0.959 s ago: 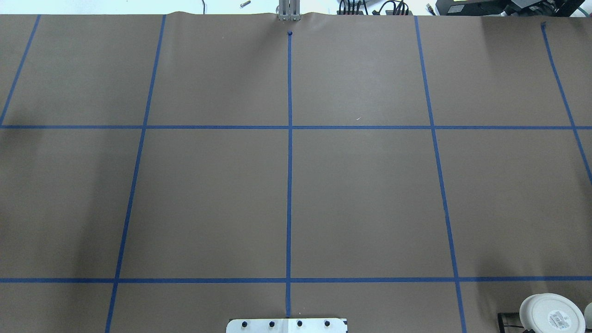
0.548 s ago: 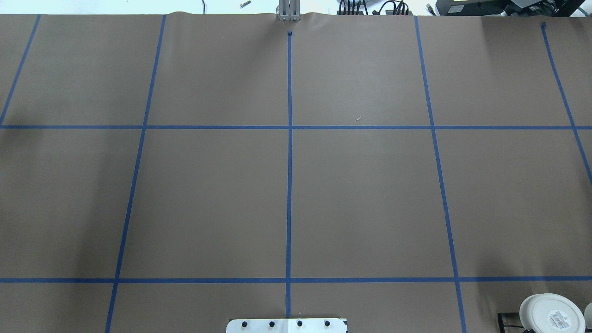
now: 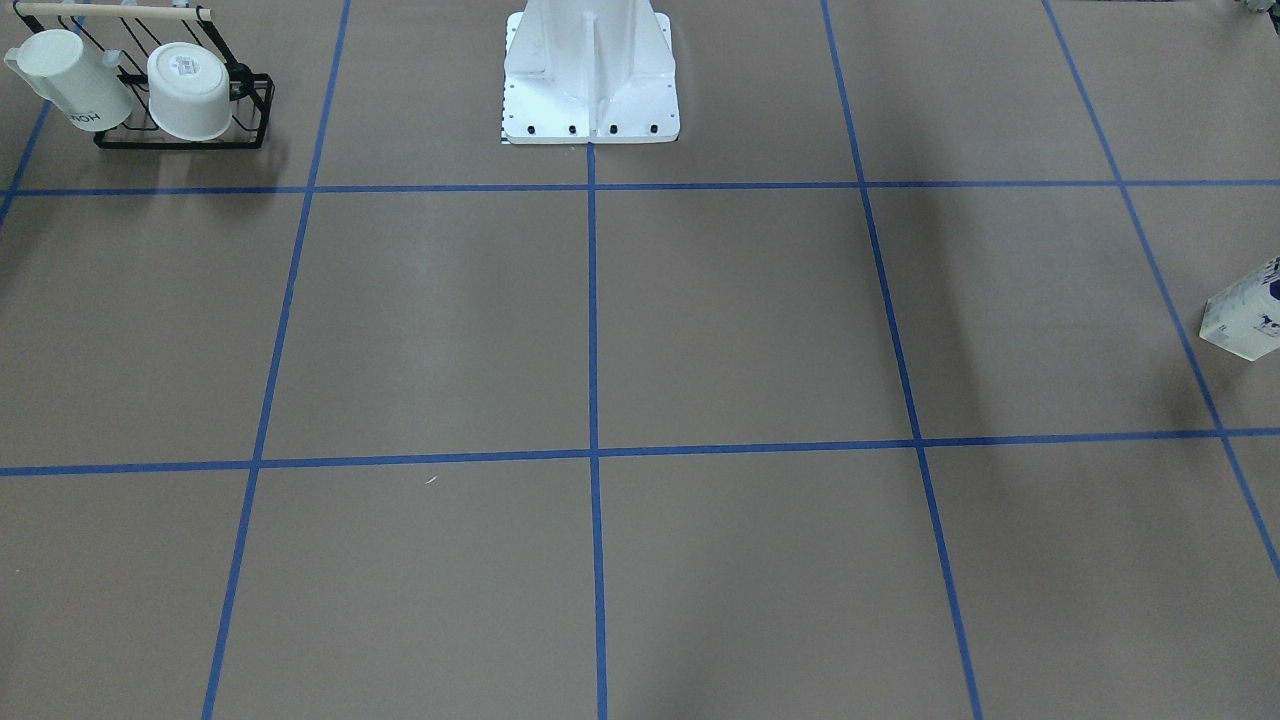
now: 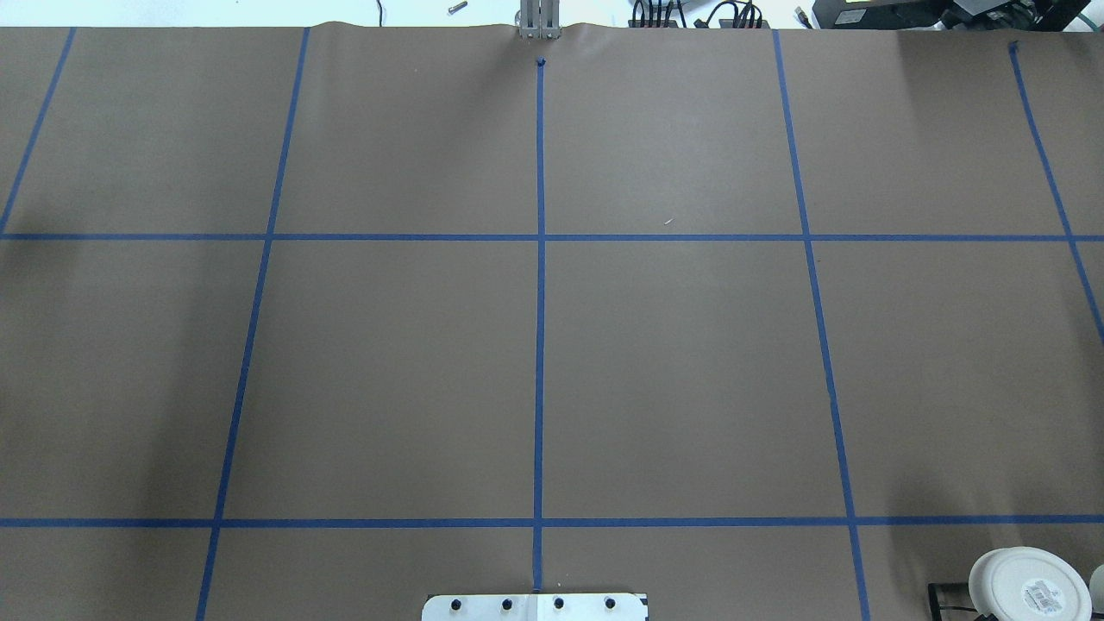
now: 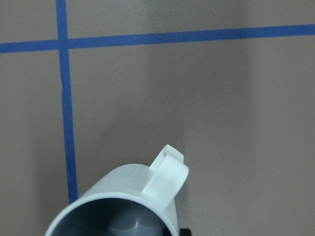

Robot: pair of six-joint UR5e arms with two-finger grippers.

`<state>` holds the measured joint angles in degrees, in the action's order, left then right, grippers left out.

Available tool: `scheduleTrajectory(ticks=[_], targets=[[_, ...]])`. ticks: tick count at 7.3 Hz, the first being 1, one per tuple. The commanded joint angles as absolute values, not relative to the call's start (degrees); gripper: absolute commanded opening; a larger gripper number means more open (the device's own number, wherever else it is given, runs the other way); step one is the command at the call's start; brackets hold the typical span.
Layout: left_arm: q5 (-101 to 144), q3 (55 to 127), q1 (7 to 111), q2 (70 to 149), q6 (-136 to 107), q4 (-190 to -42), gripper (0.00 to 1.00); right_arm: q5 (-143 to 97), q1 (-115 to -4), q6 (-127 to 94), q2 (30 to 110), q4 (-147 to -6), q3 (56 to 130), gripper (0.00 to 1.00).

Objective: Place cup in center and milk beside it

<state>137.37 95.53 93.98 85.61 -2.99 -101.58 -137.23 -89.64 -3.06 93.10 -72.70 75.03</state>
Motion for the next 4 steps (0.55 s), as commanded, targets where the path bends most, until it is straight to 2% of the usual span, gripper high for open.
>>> scheduleTrajectory(ticks=[1,4], targets=[[137.37,95.54,94.04,85.52,-2.99,-101.51,0.98,-141.84,-92.45,-3.16,88.19,-74.78,75.32,0.0],[137.46,95.36,94.04,85.34,-2.9,-101.51,0.98,-144.38,-91.24,-12.77,73.96,-88.03,79.25,0.0]])
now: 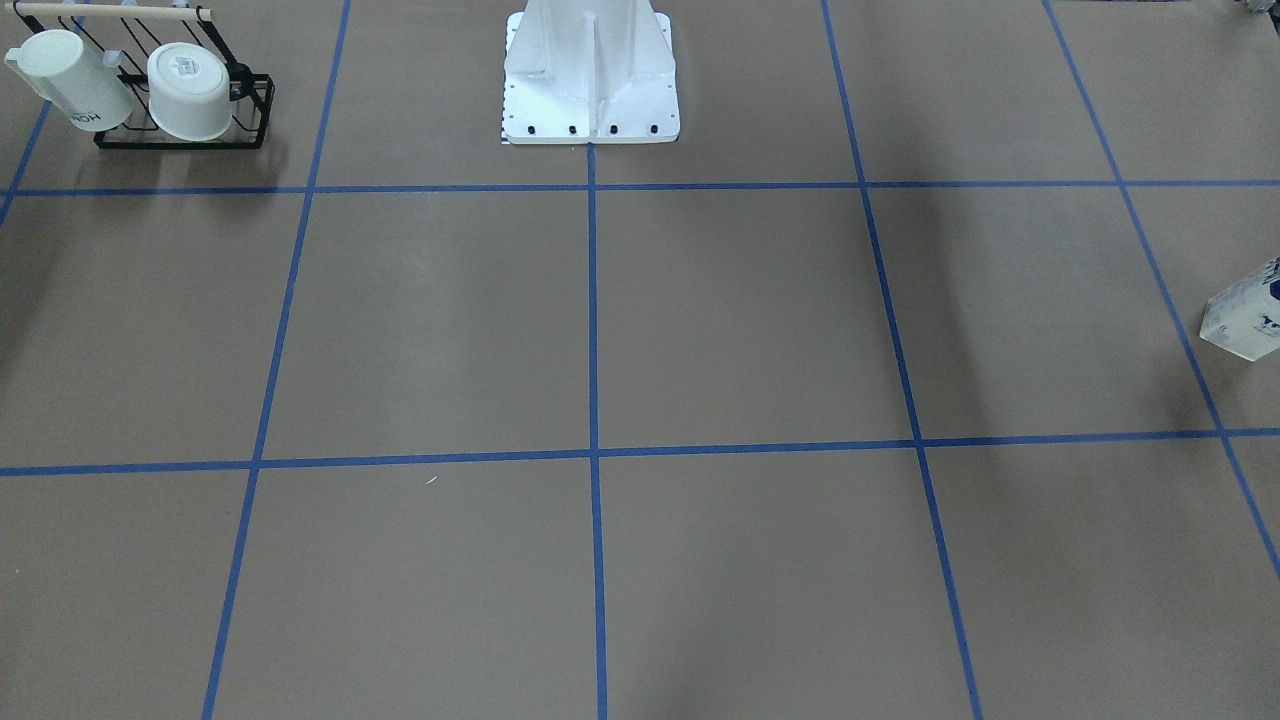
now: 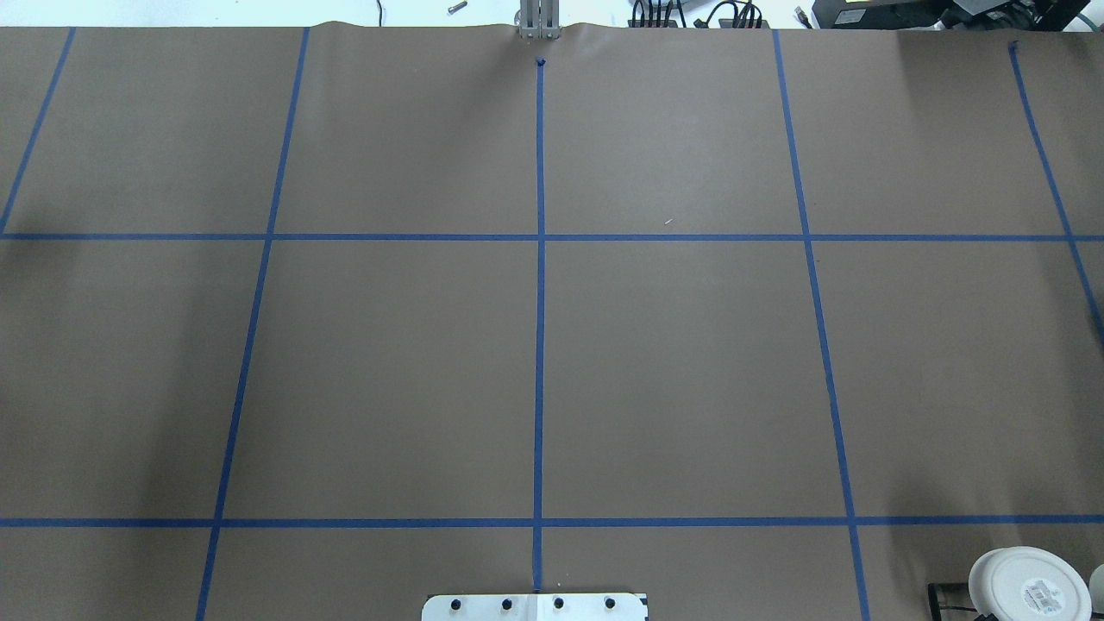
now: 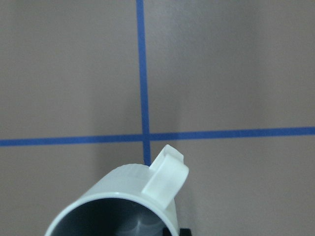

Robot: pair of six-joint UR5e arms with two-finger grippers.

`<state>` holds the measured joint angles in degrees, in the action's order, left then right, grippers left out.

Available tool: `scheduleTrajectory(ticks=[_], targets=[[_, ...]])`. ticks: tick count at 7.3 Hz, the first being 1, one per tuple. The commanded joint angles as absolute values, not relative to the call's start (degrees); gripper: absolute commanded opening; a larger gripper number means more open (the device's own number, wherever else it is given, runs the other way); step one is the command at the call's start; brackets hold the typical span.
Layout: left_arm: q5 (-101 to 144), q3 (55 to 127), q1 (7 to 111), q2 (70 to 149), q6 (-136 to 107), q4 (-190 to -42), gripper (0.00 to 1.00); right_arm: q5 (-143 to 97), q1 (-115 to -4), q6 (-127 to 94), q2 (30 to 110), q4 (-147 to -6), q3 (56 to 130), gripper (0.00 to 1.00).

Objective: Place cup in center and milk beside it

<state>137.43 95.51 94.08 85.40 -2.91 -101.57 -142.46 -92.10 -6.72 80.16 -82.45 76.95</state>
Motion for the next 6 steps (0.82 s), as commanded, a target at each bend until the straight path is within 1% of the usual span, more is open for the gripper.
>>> scheduleTrajectory(ticks=[1,2,4,6], targets=[[137.46,95.19,94.04,85.43,-2.9,-101.25,0.98,-145.54,-87.32,-21.27,70.87,-89.02,82.76,0.0],[137.37,95.1,94.04,85.52,-2.99,-101.08,0.98,-144.76,-81.62,-29.36,66.92,-89.03,84.53,0.0],[137.37,94.92,94.04,85.34,-2.99,-100.81,0.98,-140.13,-70.02,-50.08,55.87,-88.77,84.64,0.0],[137.37,94.75,94.13,85.08,-2.99,-100.81,0.98,-133.81,-60.52,-61.38,49.16,-88.77,84.55,0.0]])
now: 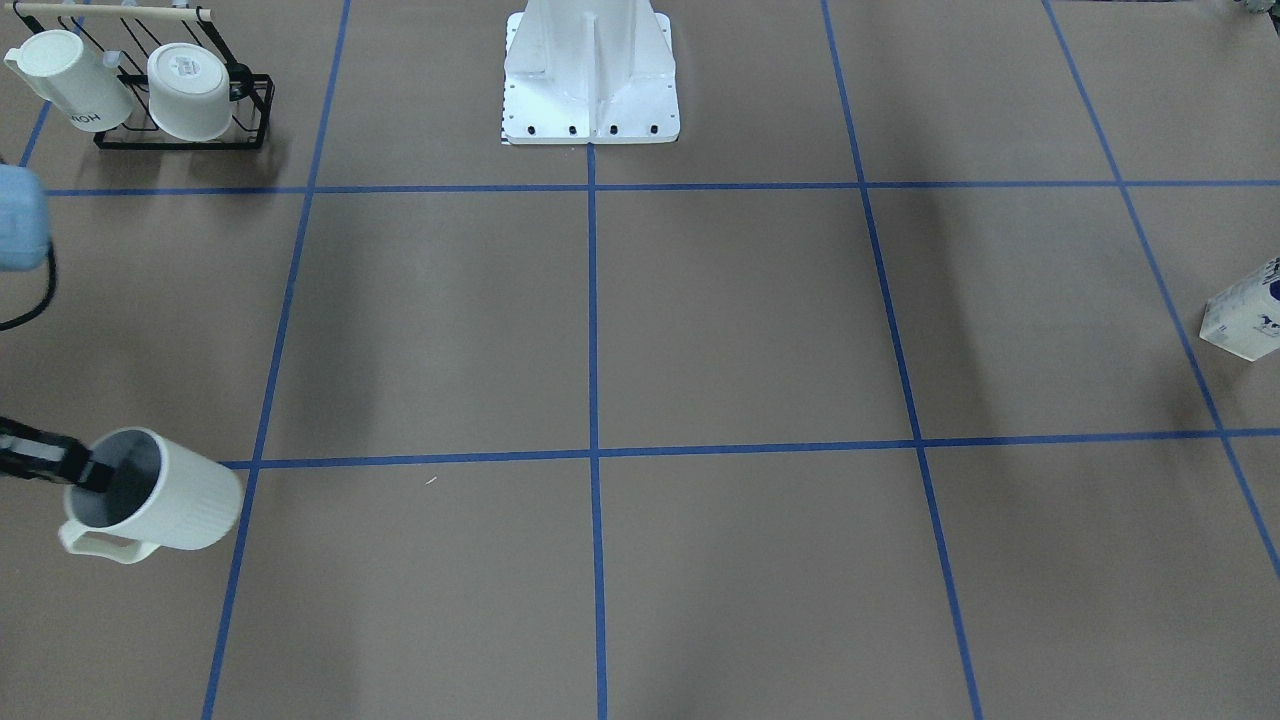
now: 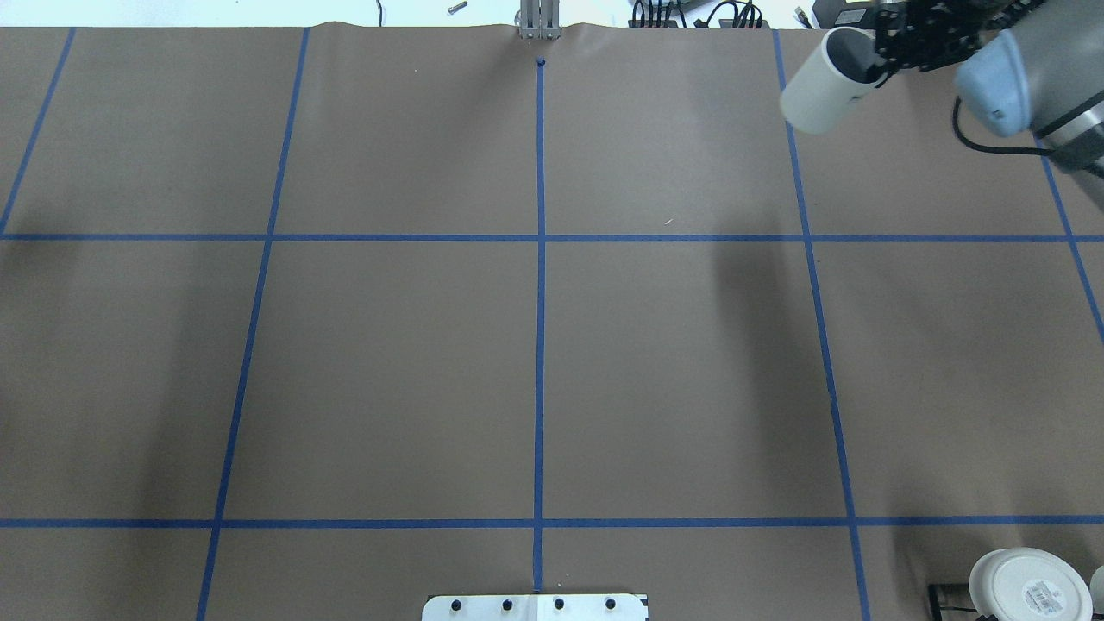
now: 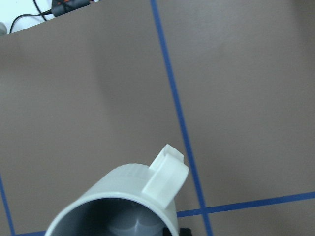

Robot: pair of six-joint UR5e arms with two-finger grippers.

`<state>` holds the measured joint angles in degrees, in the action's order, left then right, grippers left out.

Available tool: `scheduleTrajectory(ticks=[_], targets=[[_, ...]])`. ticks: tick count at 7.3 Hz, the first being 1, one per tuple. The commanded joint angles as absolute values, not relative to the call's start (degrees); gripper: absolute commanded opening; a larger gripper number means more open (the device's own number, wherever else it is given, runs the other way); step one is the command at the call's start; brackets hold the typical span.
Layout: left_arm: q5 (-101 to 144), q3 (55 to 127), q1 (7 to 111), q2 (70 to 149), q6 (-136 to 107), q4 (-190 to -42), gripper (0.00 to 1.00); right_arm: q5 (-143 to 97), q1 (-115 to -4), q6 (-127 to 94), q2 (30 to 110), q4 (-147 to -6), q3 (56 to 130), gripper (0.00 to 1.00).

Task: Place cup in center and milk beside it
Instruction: 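Carry the white mug with the right gripper to the table center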

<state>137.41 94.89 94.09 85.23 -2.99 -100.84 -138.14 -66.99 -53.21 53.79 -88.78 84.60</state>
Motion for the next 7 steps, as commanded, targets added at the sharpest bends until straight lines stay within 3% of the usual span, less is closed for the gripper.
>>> scheduleTrajectory(ticks=[1,4,7], targets=[[137.46,94.49,94.13,85.08,-2.99,-100.81,0.98,-127.77,-54.55,-66.74,46.0,-88.86,84.29,0.0],[137.46,93.08,94.04,84.9,-2.81,-101.51,0.98,-117.81,-43.8,-69.17,43.6,-89.12,82.98,0.0],[137.46,92.64,94.04,84.9,-2.81,-101.51,0.98,-116.19,-41.14,-68.73,38.86,-88.77,75.69,0.0]])
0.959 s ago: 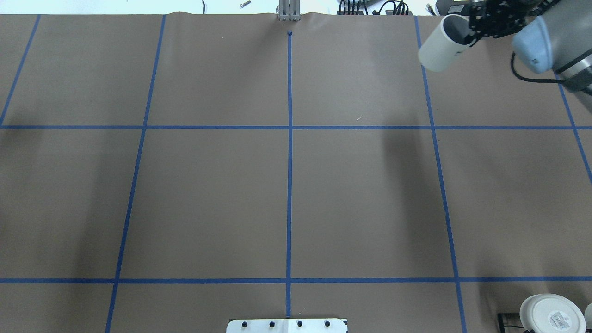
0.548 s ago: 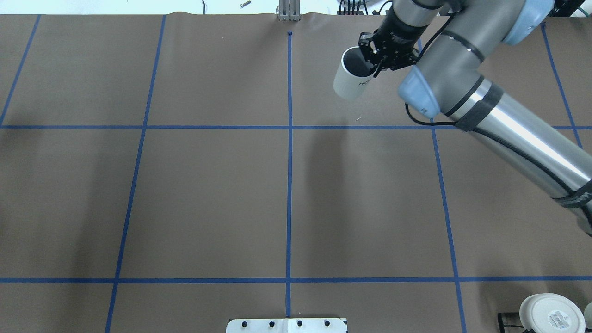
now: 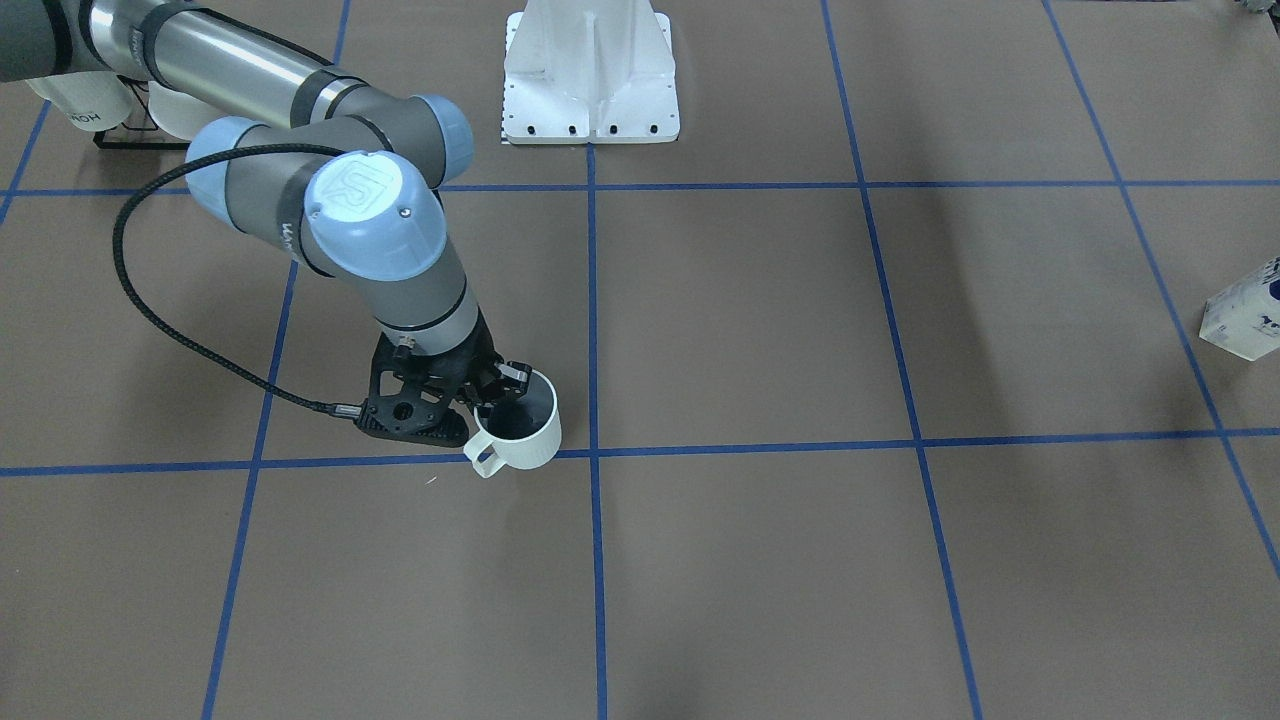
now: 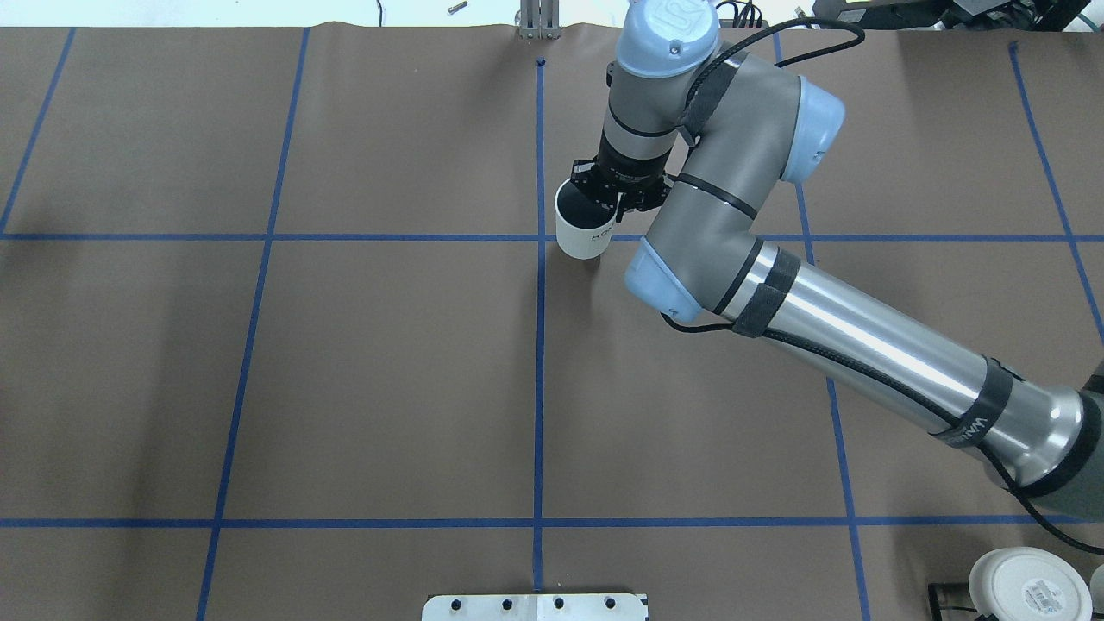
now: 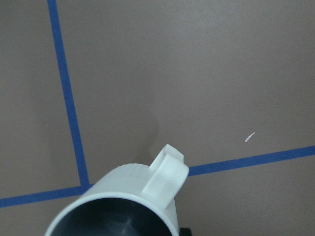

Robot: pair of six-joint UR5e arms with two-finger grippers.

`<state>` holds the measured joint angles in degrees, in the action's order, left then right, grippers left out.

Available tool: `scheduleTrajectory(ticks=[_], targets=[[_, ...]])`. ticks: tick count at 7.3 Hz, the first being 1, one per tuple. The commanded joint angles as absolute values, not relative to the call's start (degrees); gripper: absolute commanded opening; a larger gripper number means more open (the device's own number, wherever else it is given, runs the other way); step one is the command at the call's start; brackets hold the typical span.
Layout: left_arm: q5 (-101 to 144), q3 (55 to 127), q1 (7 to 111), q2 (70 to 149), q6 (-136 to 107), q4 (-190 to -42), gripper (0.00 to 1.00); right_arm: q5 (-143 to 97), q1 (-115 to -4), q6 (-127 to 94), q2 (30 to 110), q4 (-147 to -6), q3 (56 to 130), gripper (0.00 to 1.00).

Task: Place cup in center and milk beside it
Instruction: 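Carry the white mug with the right gripper to the table center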

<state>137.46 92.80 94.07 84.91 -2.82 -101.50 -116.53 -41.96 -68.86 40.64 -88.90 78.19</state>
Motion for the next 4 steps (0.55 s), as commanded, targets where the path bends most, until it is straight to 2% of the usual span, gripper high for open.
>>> scheduleTrajectory(ticks=[1,3,4], targets=[[137.46,92.72,94.04,84.9,-2.81,-101.51,0.98,-116.19,-41.05,-68.73,38.85,-88.51,75.67,0.0],[137.46,92.55,94.13,84.81,-2.81,-101.51,0.98,-116.1,-41.04,-68.47,38.93,-88.33,75.59,0.0],[137.46,92.46,94.04,84.9,-2.81,-101.51,0.98,-116.1,-41.04,-68.99,39.11,-86.68,75.06,0.36]])
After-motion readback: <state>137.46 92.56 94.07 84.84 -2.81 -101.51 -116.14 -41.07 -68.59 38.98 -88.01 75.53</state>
